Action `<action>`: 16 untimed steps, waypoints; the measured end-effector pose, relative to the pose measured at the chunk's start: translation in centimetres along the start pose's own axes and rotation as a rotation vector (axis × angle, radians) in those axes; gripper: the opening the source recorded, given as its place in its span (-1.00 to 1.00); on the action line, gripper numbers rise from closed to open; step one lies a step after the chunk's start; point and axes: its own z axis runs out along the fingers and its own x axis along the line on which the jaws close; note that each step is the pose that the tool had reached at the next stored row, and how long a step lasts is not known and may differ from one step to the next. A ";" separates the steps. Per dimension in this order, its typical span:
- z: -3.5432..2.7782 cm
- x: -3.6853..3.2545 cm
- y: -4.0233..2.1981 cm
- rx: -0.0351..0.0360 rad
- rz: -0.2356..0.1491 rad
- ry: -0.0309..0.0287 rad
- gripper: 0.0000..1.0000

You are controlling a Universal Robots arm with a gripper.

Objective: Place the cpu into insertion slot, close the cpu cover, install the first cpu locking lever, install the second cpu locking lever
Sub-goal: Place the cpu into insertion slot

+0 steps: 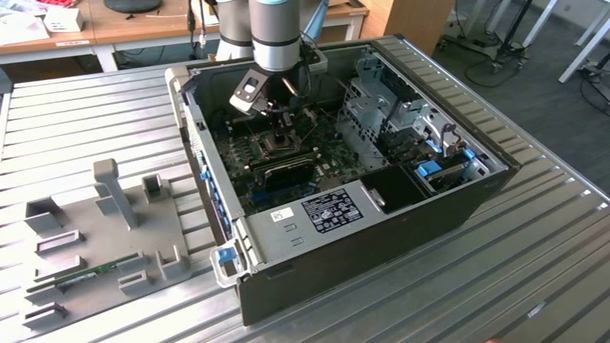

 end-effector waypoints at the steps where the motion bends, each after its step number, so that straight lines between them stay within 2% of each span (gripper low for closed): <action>1: 0.03 0.00 -0.01 0.0001 0.000 -0.0002 -0.79; 13: 0.11 0.00 -0.01 0.0000 0.000 -0.0001 -0.79; 16: -0.06 0.01 0.01 -0.0004 0.000 0.0008 -0.79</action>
